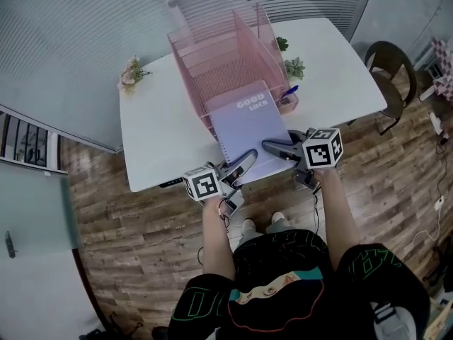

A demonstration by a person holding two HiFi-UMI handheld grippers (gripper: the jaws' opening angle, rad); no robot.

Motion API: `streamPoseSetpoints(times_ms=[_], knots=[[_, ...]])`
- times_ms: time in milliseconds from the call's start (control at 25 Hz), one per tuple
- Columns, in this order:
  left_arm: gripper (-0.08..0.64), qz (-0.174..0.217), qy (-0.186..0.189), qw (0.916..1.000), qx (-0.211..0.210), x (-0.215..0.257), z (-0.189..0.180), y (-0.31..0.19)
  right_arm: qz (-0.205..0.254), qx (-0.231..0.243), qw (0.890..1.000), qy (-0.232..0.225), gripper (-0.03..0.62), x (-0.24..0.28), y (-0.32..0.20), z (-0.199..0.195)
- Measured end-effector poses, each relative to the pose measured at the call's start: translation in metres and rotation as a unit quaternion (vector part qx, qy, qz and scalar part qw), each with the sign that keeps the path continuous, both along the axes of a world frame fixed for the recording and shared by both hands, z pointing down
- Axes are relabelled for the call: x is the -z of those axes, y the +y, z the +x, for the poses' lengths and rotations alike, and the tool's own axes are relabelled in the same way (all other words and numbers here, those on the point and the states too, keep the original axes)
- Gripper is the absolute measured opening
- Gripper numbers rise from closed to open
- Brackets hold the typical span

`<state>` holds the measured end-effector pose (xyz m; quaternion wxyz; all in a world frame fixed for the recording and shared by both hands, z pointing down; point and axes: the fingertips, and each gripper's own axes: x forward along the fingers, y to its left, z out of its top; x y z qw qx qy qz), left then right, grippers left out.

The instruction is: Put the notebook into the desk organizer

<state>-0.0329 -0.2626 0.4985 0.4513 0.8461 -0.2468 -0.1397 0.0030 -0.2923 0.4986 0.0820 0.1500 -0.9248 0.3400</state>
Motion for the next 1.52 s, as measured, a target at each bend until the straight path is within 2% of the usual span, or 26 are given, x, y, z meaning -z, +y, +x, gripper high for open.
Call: streamPoseSetpoints(times_ms=[80,200,320,400,480,560,600,680,720,760,840,880,960,1120,1200,1280,1360,1440,1520], knots=[[0.087,0.000,-0.001,1.0000,-0.006,0.001,0.002,-0.003,0.017,-0.015,0.999,0.023,0.175,-0.001,-0.003,0.005],[0.089,0.003,0.004,1.0000,-0.005,0.003,0.004,-0.007,0.036,-0.040,0.997,0.052,0.271,-0.002,-0.008,0.018],[0.074,-0.007,0.008,0.9998,0.016,0.002,0.000,-0.018,0.075,-0.066,0.991,0.084,0.284,0.004,-0.010,0.038],[0.072,-0.026,0.019,0.9987,0.040,0.000,-0.008,-0.027,0.116,-0.071,0.982,0.128,0.284,0.008,-0.008,0.049],[0.072,-0.033,0.023,0.9978,0.053,0.001,-0.014,-0.036,0.176,-0.059,0.965,0.187,0.282,0.012,-0.002,0.055],[0.074,-0.029,0.020,0.9981,0.051,0.005,-0.015,-0.041,0.241,-0.032,0.939,0.244,0.256,0.017,0.009,0.054],[0.075,-0.030,0.017,0.9982,0.049,0.005,-0.015,-0.042,0.274,-0.015,0.923,0.268,0.215,0.020,0.015,0.051],[0.080,-0.032,0.015,0.9982,0.048,0.004,-0.015,-0.044,0.324,0.027,0.897,0.298,0.090,0.023,0.033,0.042],[0.084,-0.034,0.016,0.9982,0.047,0.004,-0.015,-0.045,0.337,0.061,0.887,0.311,0.008,0.020,0.044,0.036],[0.086,-0.036,0.017,0.9981,0.047,0.004,-0.016,-0.045,0.345,0.106,0.874,0.327,0.005,0.013,0.058,0.029],[0.095,-0.038,0.019,0.9981,0.044,0.006,-0.016,-0.047,0.355,0.199,0.838,0.364,0.004,-0.010,0.082,0.012],[0.101,-0.038,0.021,0.9982,0.042,0.007,-0.016,-0.048,0.358,0.230,0.821,0.382,0.003,-0.021,0.089,0.005],[0.115,-0.037,0.025,0.9982,0.038,0.008,-0.015,-0.049,0.362,0.253,0.797,0.412,0.005,-0.038,0.091,-0.005],[0.144,-0.075,0.081,0.9932,0.035,0.008,-0.010,-0.043,0.374,0.229,0.770,0.462,0.005,-0.054,0.074,-0.016],[0.156,-0.075,0.087,0.9928,0.032,0.009,-0.010,-0.042,0.382,0.217,0.759,0.481,0.003,-0.054,0.065,-0.018],[0.186,-0.062,0.079,0.9945,0.030,0.011,-0.012,-0.044,0.389,0.207,0.754,0.486,0.003,-0.051,0.059,-0.019],[0.222,-0.065,0.096,0.9928,0.031,0.015,-0.013,-0.043,0.394,0.198,0.755,0.486,0.003,-0.049,0.056,-0.020],[0.256,-0.067,0.111,0.9911,0.032,0.017,-0.013,-0.042,0.403,0.192,0.750,0.488,0.003,-0.049,0.056,-0.021],[0.259,-0.070,0.118,0.9901,0.031,0.018,-0.014,-0.043,0.413,0.184,0.746,0.489,0.003,-0.047,0.058,-0.022]])
